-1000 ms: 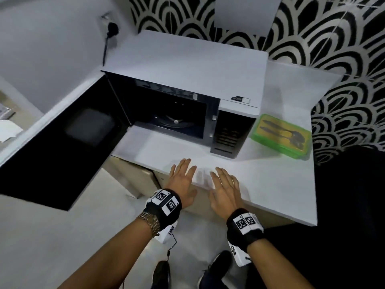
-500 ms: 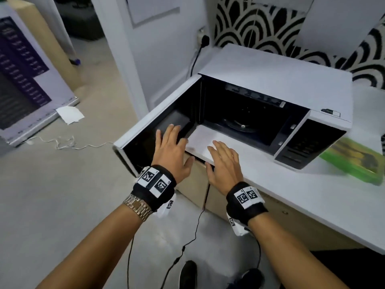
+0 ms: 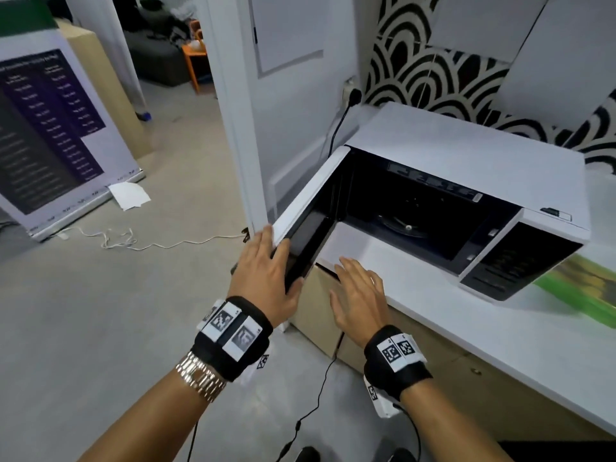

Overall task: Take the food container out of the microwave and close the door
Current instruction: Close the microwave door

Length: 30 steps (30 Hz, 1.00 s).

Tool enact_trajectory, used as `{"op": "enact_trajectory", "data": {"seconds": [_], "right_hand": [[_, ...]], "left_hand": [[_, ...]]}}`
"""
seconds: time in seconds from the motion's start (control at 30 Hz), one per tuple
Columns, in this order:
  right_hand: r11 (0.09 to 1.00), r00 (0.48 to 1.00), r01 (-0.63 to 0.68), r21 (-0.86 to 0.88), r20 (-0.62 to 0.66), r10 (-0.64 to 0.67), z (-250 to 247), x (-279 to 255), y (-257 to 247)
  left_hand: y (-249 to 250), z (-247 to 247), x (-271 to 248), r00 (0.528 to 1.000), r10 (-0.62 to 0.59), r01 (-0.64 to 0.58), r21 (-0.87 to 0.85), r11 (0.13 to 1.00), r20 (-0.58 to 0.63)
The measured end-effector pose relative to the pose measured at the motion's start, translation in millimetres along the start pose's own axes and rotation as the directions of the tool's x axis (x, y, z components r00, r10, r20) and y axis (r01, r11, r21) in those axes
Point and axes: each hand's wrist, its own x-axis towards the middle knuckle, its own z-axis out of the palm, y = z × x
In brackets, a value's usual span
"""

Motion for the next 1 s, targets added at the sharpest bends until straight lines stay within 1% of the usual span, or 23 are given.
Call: {"op": "enact_trajectory", "data": {"seconds": [0.1, 0.17, 0.23, 0.27, 0.3, 0.33, 0.37, 0.47, 0.53, 0.6, 0.7, 0.77, 1.0], "right_hand": [[0.994, 0.999, -0.046, 0.100, -0.019, 0.048, 2.3, -17.4, 8.7], [0.982, 0.999, -0.044, 0.184, 0.018, 0.041, -2.3, -31.7, 15.1], [0.958, 0.997, -0.020, 0.288, 0.081, -0.003, -10.3, -46.0, 21.1], [0.941, 0.993, -0.031, 0.337, 0.116, -0.009, -14.7, -51.0, 23.5], [0.923, 0.991, -0.062, 0.380, 0.134, 0.012, -19.3, -54.9, 26.6], [0.906, 0.992, -0.095, 0.413, 0.120, 0.049, -23.6, -57.8, 30.7], [0.896, 0.995, -0.102, 0.433, 0.063, 0.083, -28.4, -59.4, 36.1], [0.888, 0.985, -0.014, 0.459, -0.146, 0.091, -39.3, -62.6, 59.7], [0.888, 0.975, 0.012, 0.460, -0.201, 0.091, -44.7, -66.2, 77.4], [0.903, 0.970, -0.037, 0.428, -0.203, 0.136, -50.2, -69.9, 96.0], [0.913, 0.942, -0.131, 0.386, -0.239, 0.236, -59.5, -72.1, 124.9], [0.892, 0.923, -0.142, 0.429, -0.268, 0.276, -66.4, -71.1, 144.5], [0.834, 0.838, -0.169, 0.524, -0.369, 0.402, -79.2, -57.0, 204.2]], "left_hand": [[13.8, 4.5, -12.2, 0.995, 0.098, -0.101, -0.197, 0.975, -0.027], [25.0, 9.5, -15.7, 0.982, 0.187, -0.182, -0.312, 0.932, -0.012], [39.3, 15.0, -13.0, 0.947, 0.321, -0.304, -0.368, 0.879, -0.015], [47.6, 16.8, -9.2, 0.922, 0.385, -0.366, -0.370, 0.854, -0.023], [56.5, 18.4, -4.2, 0.900, 0.435, -0.412, -0.374, 0.831, -0.023], [65.2, 19.5, 1.6, 0.883, 0.469, -0.438, -0.388, 0.811, -0.016], [73.5, 20.9, 8.2, 0.869, 0.494, -0.454, -0.408, 0.792, -0.008], [95.8, 25.8, 27.8, 0.832, 0.555, -0.497, -0.442, 0.747, 0.003], [108.9, 30.8, 39.9, 0.806, 0.592, -0.522, -0.453, 0.723, 0.016], [122.8, 38.2, 51.5, 0.777, 0.629, -0.552, -0.453, 0.700, 0.026], [147.7, 51.1, 68.3, 0.744, 0.668, -0.597, -0.430, 0.677, 0.019], [166.7, 57.7, 79.4, 0.742, 0.670, -0.606, -0.413, 0.680, 0.016], [220.0, 80.4, 113.0, 0.768, 0.641, -0.599, -0.365, 0.713, -0.008]]}}
